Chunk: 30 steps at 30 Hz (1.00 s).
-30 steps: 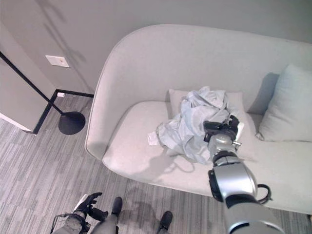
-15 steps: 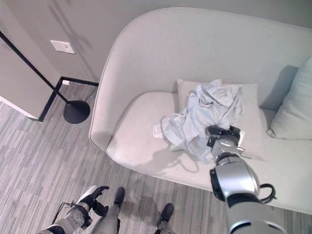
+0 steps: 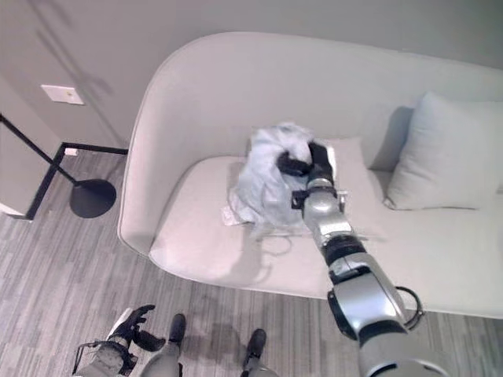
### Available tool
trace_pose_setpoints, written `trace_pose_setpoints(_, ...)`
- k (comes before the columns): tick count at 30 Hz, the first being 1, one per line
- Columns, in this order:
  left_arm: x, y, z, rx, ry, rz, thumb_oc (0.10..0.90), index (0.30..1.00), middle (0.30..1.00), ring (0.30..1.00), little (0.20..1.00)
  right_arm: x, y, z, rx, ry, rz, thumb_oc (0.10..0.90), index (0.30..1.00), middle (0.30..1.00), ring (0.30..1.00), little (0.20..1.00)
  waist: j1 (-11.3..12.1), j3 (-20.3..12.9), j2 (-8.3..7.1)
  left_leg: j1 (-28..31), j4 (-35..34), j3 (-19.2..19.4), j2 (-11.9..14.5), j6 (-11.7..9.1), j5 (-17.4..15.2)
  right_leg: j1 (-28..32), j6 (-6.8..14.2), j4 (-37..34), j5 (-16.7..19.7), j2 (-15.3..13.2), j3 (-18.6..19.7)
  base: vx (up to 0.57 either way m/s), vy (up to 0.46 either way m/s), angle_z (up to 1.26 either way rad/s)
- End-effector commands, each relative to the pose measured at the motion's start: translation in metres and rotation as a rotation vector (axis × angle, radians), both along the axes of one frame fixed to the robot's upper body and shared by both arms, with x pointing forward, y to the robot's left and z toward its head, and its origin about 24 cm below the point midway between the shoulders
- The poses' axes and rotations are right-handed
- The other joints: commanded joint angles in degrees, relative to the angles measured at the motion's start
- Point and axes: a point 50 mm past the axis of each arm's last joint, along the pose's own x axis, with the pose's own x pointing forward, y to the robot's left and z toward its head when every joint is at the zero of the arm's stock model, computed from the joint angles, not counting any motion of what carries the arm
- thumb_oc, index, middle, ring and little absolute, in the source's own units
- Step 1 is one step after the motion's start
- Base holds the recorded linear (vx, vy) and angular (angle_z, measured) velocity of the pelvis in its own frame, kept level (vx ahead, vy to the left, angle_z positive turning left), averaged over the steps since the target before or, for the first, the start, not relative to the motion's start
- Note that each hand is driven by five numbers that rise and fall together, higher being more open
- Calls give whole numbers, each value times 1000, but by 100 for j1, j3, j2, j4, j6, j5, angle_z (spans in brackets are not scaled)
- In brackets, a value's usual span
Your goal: Hang the clothes on the sofa on the clothes rack.
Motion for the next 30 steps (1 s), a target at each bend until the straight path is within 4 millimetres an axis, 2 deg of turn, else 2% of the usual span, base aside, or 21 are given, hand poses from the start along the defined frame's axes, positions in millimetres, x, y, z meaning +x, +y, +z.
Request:
trace_pose_setpoints(1,20,4,13,7,-97,-18,800,900,900,900,900,-8,-11,79,-51,-359,-18,400,300,300,300,300,174,-514,-22,379,12,-41,577,-132,-715,210,573,42,-601,-608,75,31,14,-3)
trace_pose_setpoints(3,28,8,24,-23,-163,-5,800,900,900,900,900,-17,-8,102,-80,-456,1,400,300,300,300,300,185,-610,-33,499,12,-23,590,-127,-747,330,565,42,-634,-600,57,44,10,2)
trace_pose_setpoints(4,37,14,40,-56,-254,21,800,900,900,900,900,-27,-5,122,-132,-546,12,400,300,300,300,300,205,-680,-13,632,12,9,618,-134,-801,443,553,42,-679,-568,75,0,0,0)
trace_pose_setpoints(5,37,14,40,-55,-254,21,800,900,900,900,900,-28,-5,122,-132,-546,11,400,300,300,300,300,197,-685,-28,612,12,1,599,-126,-779,428,555,42,-663,-586,72,21,19,-4)
trace_pose_setpoints(6,40,15,48,-71,-297,23,800,900,900,900,900,-32,-3,128,-150,-579,23,400,300,300,300,300,208,-725,-24,640,12,19,597,-122,-788,462,550,42,-677,-582,75,13,14,-8)
trace_pose_setpoints(7,45,22,64,-76,-380,33,800,900,900,900,900,-42,-1,139,-181,-642,41,400,300,300,300,300,226,-792,-31,729,12,48,621,-126,-811,535,546,42,-706,-565,89,23,9,-13)
trace_pose_setpoints(8,45,22,64,-75,-379,33,800,900,900,900,900,-42,0,139,-181,-641,41,400,300,300,300,300,227,-792,-32,736,12,52,624,-127,-813,540,545,42,-707,-562,92,17,3,-17)
trace_pose_setpoints(11,56,32,91,-7,-516,22,800,900,900,900,900,-57,8,154,-214,-730,91,400,300,300,300,300,222,-884,-44,848,12,100,660,-143,-839,625,532,42,-744,-528,118,23,-1,-9)
trace_pose_setpoints(15,67,45,128,133,-695,43,800,900,900,900,900,-72,12,155,-218,-779,145,400,300,300,300,300,184,-961,-56,954,12,160,683,-155,-878,681,524,42,-757,-491,181,13,-8,-5)
trace_pose_setpoints(18,77,55,172,229,-924,87,800,900,900,900,900,-81,23,153,-208,-796,241,400,300,300,300,300,119,-1010,-67,1038,12,239,667,-166,-903,681,532,42,-724,-493,259,-10,-4,-16)
trace_pose_setpoints(20,79,54,191,249,-1023,92,800,900,900,900,900,-85,27,152,-203,-802,282,400,300,300,300,300,71,-1016,-63,1070,12,284,655,-172,-918,674,542,42,-703,-500,284,-14,-1,-13)
trace_pose_setpoints(21,79,54,191,250,-1023,93,800,900,900,900,900,-85,27,152,-202,-802,283,400,300,300,300,300,72,-1015,-64,1074,12,288,655,-171,-919,674,543,42,-702,-501,288,-14,0,-20)
trace_pose_setpoints(26,79,34,226,185,-1209,15,800,900,900,900,900,-90,37,136,-213,-759,383,400,300,300,300,300,5,-1015,-11,1150,12,378,634,-167,-946,682,569,42,-646,-547,345,-9,0,-14)
trace_pose_setpoints(30,77,6,239,-22,-1293,-33,800,900,900,900,900,-89,44,122,-222,-703,431,400,300,300,300,300,-23,-972,24,1194,12,416,615,-154,-952,697,580,42,-622,-577,353,-22,-1,-6)
